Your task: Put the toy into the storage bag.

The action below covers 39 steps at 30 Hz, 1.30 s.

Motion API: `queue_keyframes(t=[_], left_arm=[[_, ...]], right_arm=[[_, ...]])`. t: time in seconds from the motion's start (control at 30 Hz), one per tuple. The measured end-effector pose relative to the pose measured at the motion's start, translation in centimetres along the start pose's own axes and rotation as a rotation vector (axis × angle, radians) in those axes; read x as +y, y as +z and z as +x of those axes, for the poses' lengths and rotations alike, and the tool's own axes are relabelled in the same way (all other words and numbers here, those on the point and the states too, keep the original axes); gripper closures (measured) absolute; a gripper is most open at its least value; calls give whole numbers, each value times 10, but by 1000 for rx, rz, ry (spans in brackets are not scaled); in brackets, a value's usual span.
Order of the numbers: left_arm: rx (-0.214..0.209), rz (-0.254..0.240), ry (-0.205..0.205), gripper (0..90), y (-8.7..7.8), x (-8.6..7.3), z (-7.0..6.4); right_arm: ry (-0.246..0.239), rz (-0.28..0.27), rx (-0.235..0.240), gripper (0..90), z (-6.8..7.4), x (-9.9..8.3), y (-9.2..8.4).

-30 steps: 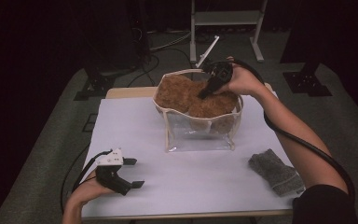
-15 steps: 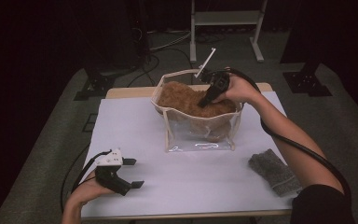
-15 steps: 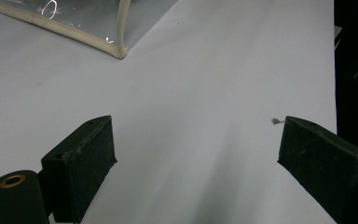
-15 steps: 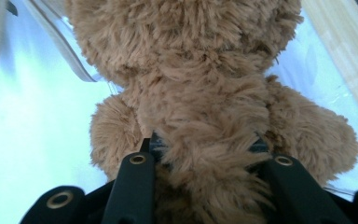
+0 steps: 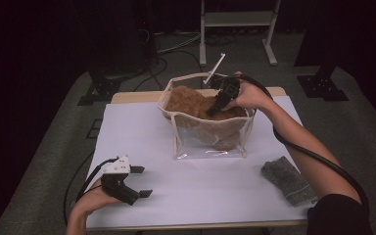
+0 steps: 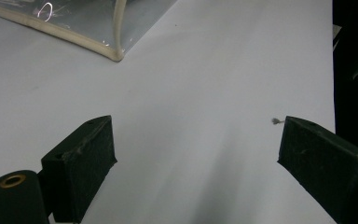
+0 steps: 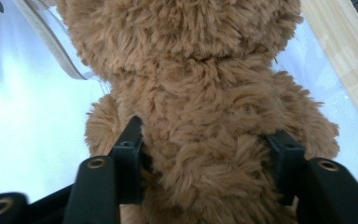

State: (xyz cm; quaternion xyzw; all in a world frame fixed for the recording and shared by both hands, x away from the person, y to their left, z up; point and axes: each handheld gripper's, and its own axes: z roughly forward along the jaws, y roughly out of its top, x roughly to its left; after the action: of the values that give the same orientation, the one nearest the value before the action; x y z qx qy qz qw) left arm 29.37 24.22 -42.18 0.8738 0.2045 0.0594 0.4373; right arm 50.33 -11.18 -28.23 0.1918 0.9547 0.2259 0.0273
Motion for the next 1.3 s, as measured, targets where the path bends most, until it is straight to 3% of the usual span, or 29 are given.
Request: queue_keyframes(t=[0.17, 0.37, 0.43, 0.6, 0.83, 1.07, 1.2, 1.3], left_arm=[[-1, -8, -3, 97, -1, 0, -1], [-2, -7, -6, 97, 0, 0, -1], [-2, -7, -7, 97, -1, 0, -1], [-4, -6, -10, 97, 0, -1, 0], [-5, -9, -5, 97, -1, -1, 1], [-6, -4, -7, 97, -1, -3, 0], [-3, -9, -12, 97, -2, -3, 0], [-4, -3, -9, 97, -2, -2, 0]], right_arm=[[-16, -14, -8, 354, 2, 5, -1], [-24, -28, -19, 359, 3, 14, -2], [-31, -18, -23, 401, 2, 16, 1], [-19, 20, -22, 604, 1, 15, 6], [-7, 86, -2, 703, 1, 10, 20], [-9, 162, -1, 730, 3, 5, 40], [-1, 156, 10, 720, 2, 4, 39], [-3, 128, 17, 657, 1, 6, 34]])
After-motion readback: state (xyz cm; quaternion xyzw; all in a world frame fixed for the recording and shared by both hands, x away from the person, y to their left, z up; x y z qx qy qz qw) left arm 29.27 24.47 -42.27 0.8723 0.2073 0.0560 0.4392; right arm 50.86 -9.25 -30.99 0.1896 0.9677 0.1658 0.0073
